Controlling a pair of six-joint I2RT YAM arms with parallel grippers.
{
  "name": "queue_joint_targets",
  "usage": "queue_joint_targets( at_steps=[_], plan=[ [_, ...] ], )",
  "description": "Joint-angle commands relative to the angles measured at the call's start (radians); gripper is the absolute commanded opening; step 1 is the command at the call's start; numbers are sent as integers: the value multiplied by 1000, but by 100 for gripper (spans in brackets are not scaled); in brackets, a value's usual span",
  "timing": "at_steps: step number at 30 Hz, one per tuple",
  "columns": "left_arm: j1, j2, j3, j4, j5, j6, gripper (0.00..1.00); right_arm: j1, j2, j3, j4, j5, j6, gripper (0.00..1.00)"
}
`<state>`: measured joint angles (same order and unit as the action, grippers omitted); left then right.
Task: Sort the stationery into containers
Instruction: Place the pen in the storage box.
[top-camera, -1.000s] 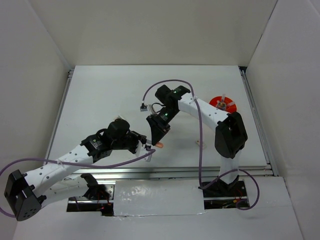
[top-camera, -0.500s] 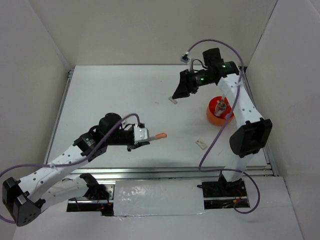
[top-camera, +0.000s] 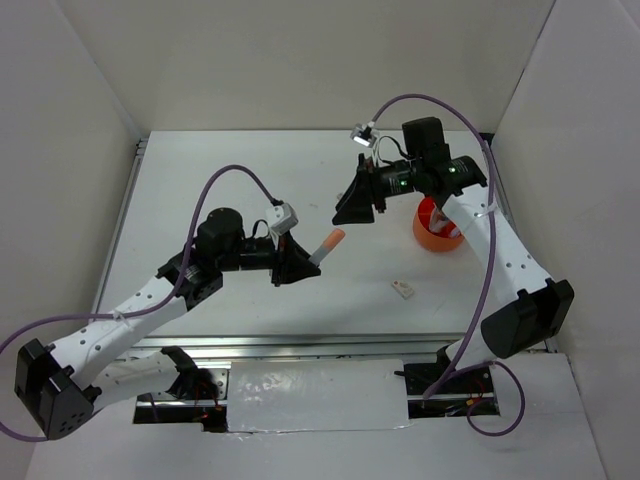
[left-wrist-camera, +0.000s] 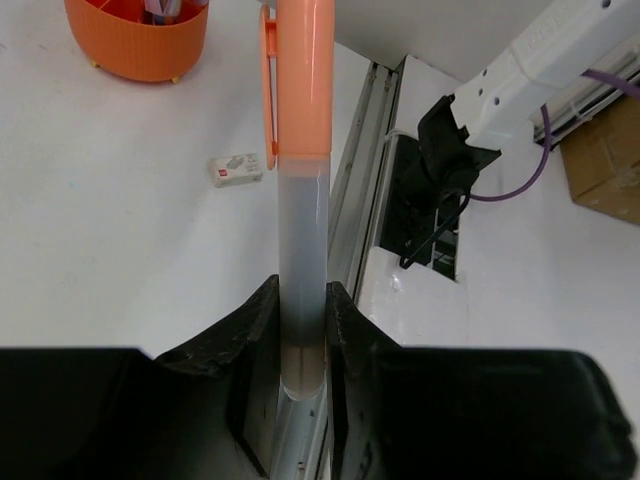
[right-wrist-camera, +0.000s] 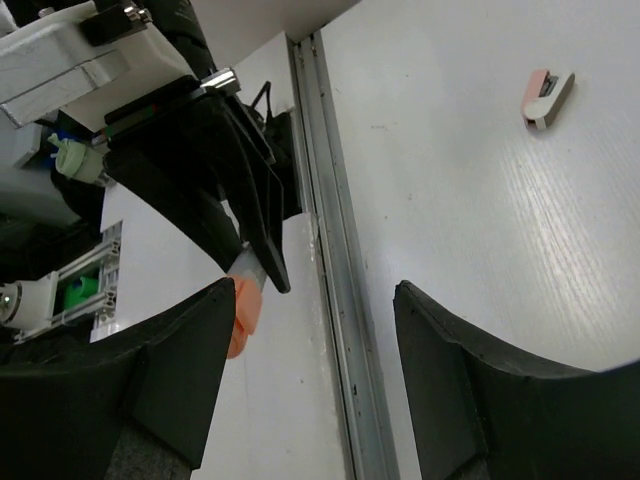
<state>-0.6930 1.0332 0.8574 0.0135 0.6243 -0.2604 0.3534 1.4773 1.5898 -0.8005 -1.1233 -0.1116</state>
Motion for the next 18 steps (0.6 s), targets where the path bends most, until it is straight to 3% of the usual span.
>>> queue_joint_targets(
  at_steps=[1, 9, 16, 18],
  plan=[
    [21, 4, 37, 101, 46, -121, 0, 44, -57, 13, 86, -20, 18, 71],
    [50, 14, 35, 121, 81, -142, 0, 53, -54, 9, 66, -96, 18, 70],
    [128, 36, 8, 221, 153, -258, 0, 68, -51, 2, 17, -153, -20, 65],
    [144, 42, 9, 236, 169, -267, 0, 75, -49, -1, 15, -153, -22, 60]
  ],
)
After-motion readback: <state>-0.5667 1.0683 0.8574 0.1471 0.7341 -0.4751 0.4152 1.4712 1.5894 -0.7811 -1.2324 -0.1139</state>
